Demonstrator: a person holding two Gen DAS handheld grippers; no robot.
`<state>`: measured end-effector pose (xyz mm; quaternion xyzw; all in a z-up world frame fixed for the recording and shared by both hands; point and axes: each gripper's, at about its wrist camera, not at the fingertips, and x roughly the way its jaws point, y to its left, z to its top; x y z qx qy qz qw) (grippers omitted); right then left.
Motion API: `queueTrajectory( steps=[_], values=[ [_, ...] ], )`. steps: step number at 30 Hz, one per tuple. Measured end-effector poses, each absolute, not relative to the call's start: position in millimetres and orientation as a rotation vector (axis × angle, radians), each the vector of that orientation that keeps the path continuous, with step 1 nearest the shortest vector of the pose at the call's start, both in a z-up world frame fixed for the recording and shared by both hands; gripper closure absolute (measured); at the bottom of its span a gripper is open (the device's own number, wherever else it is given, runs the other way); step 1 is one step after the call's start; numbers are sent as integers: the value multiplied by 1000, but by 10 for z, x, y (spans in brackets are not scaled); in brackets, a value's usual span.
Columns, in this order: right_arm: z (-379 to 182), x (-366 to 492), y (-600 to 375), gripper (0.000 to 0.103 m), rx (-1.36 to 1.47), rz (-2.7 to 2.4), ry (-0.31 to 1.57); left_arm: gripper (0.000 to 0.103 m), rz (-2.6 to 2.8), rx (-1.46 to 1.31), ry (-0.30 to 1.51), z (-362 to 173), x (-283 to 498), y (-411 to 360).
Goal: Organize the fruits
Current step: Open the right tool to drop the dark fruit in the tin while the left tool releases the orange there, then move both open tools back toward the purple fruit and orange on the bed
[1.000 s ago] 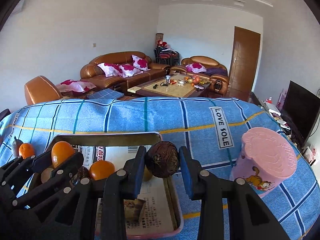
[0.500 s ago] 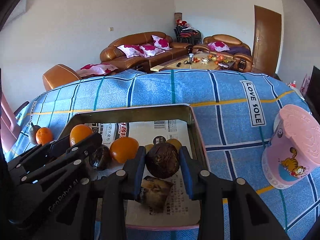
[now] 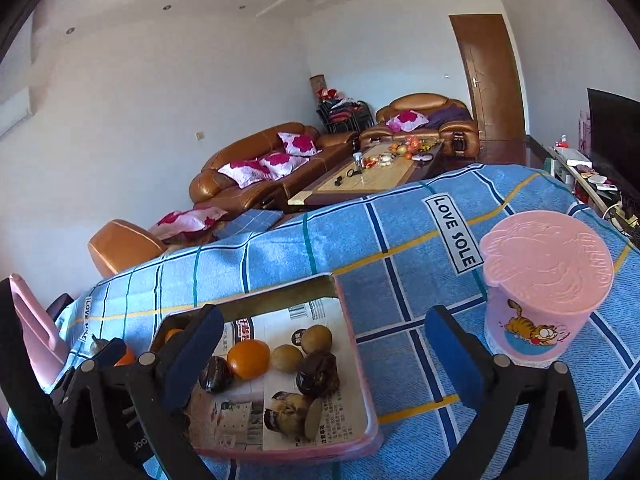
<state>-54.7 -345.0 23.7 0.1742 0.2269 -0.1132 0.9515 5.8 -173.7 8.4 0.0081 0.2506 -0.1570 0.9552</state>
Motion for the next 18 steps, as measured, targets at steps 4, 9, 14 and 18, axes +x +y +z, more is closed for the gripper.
queueTrajectory(
  steps=[4, 9, 14, 18],
  values=[
    [208, -528, -3250, 1, 275, -204, 432, 3, -288, 33, 500, 90, 74, -1669],
    [408, -889, -3134, 1, 127, -305, 179, 3, -228, 6, 445, 139, 39, -1496],
    [419, -962, -3123, 1, 80, -328, 119, 0, -145, 63, 362, 156, -40, -1447],
    [388, -935, -3128, 1, 107, -336, 157, 0, -146, 77, 355, 152, -77, -1439]
  ],
)
